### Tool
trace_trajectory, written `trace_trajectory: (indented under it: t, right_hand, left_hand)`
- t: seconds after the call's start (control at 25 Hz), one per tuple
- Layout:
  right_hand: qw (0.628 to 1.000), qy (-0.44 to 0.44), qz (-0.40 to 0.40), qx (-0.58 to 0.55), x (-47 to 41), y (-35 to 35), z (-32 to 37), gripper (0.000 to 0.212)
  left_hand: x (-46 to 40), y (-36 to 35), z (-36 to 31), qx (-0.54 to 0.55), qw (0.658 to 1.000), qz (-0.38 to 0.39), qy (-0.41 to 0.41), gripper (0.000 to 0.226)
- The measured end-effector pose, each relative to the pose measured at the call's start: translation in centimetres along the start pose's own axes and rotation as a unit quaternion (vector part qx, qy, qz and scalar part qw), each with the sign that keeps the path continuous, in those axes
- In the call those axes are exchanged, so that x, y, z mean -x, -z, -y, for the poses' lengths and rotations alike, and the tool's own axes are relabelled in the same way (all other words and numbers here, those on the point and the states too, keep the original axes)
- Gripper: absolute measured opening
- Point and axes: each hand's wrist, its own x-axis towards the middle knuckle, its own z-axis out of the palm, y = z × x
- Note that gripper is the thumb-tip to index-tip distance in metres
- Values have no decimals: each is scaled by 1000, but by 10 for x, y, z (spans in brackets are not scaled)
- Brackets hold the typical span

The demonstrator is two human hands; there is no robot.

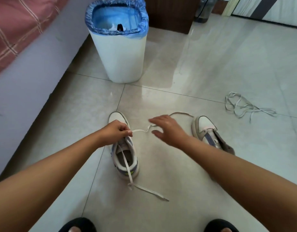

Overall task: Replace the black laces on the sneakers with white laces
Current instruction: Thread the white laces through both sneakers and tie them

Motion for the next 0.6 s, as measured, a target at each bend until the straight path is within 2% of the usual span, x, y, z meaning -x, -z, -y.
trace_trajectory:
  t: [0.08,0.2,0.4,0.44,0.52,0.56,0.6]
  right_hand:
    - [998,52,-23,8,-15,-20,32,35]
    - [995,71,-62,45,-28,-36,55,10]
    - [978,70,-48,190,-28,-23,35,25]
    - [980,60,-46,183,-27,-20,23,23]
    - [997,-18,0,75,-25,-9,0,7]
    - [994,-91,66,4,-24,1,-5,7]
    - [975,-159,133,-84,-22,10,-8,14]
  left_hand:
    - [2,0,0,19,1000,2,0,21]
    - [4,1,3,50,999,-8,4,17]
    - [5,4,4,57,998,-11,23,19]
    - [6,4,4,56,998,-7,26,19]
    - [7,5,5,69,997,-6,37,19]
    - [8,6,6,78,996,-4,41,19]
    - [8,7,7,86,995,-3,45,19]
